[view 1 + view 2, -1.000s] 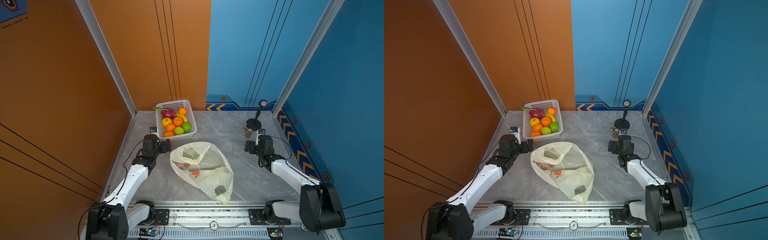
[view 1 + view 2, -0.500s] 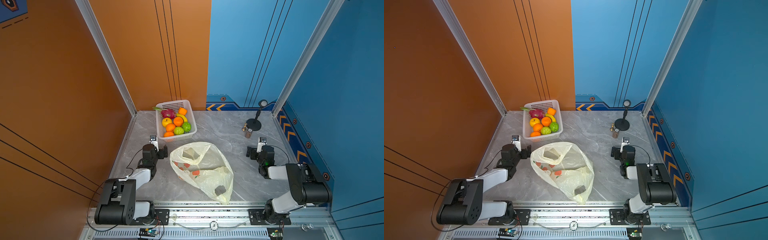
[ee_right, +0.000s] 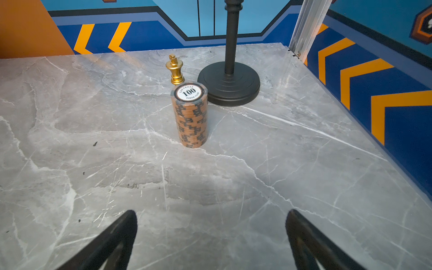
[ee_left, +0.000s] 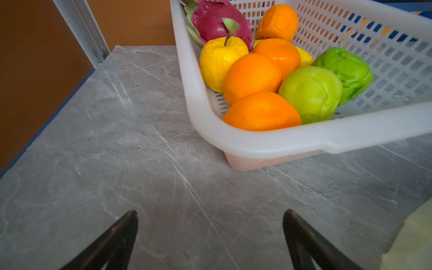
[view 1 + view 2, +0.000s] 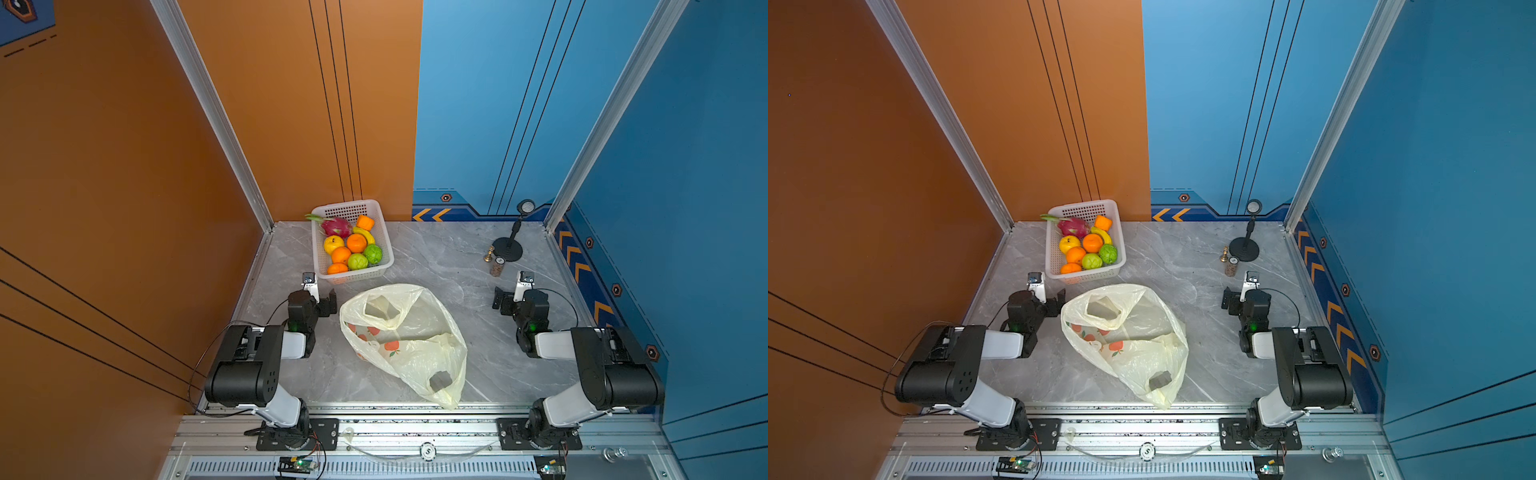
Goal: Untie the knot of the plastic bag and take out the fruit
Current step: Reset both arms
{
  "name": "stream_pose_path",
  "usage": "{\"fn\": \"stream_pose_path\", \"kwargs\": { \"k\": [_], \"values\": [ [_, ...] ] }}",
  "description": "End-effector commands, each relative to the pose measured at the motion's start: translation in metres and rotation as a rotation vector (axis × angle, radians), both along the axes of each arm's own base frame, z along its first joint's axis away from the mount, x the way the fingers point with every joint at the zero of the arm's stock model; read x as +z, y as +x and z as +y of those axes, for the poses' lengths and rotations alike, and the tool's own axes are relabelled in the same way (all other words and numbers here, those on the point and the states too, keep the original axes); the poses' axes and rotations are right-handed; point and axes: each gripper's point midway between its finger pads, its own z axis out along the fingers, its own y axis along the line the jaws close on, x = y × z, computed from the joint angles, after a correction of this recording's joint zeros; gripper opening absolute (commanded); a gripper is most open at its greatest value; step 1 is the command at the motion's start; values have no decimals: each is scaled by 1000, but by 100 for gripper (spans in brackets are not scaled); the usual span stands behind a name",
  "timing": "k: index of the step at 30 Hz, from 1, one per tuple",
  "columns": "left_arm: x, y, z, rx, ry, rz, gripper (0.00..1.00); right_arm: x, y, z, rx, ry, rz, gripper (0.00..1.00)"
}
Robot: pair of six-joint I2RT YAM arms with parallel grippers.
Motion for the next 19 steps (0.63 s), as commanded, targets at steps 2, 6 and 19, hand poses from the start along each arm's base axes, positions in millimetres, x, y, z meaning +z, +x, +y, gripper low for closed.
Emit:
{"fn": "stream_pose_path", "kwargs": {
  "k": [2,6,19],
  "values": [
    [11,5,1,11,12,-40,97,13,6,-1,-7,-10,-41,100],
    [11,5,2,13,12,-40,97,13,6,-1,-8,-10,-40,100],
    [11,5,2,13,15,-39,97,13,6,0,-12,-18,-42,100]
  ]
}}
